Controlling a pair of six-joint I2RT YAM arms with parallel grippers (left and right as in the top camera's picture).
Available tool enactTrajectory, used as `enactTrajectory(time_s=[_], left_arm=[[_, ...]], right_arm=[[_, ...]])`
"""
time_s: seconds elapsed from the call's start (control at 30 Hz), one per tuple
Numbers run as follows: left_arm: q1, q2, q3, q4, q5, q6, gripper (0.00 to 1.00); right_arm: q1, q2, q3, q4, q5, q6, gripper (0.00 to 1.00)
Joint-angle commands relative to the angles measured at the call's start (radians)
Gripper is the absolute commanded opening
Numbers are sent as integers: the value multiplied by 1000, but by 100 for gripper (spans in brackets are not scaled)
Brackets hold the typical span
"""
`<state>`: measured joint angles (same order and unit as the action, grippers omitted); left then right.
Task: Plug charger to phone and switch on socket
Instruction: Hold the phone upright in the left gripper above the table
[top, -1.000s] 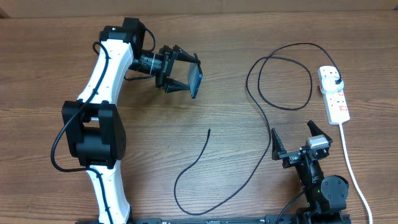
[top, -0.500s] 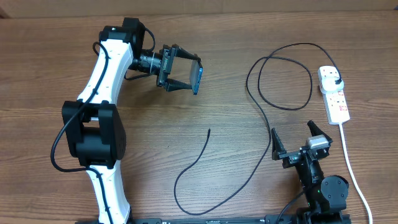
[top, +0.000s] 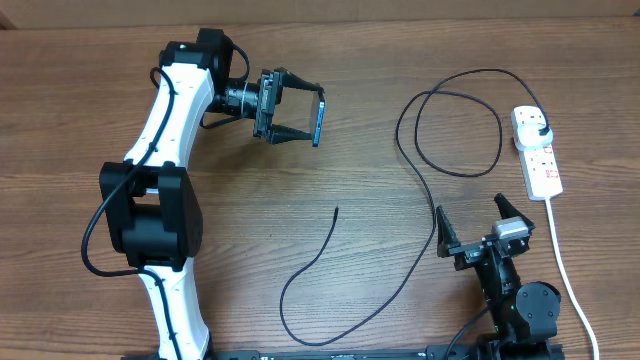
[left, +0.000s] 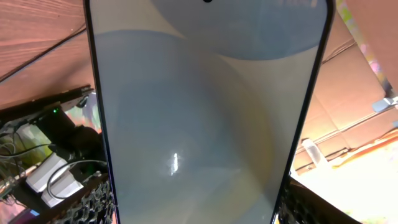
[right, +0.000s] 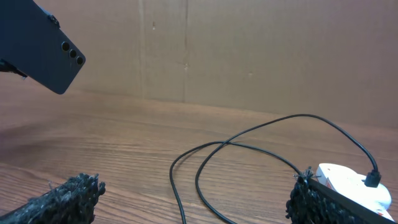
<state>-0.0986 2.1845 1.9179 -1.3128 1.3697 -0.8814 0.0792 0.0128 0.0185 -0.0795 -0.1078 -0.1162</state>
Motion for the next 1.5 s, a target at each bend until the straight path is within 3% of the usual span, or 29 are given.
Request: enactTrajectory(time_s=[0.0, 1.47], left_arm=[[-3, 8, 32, 0, 64, -17, 4], [-3, 8, 32, -51, 60, -16, 5]], right_arm=[[5, -11, -11, 5, -5, -5, 100], [5, -11, -11, 5, -5, -5, 100]])
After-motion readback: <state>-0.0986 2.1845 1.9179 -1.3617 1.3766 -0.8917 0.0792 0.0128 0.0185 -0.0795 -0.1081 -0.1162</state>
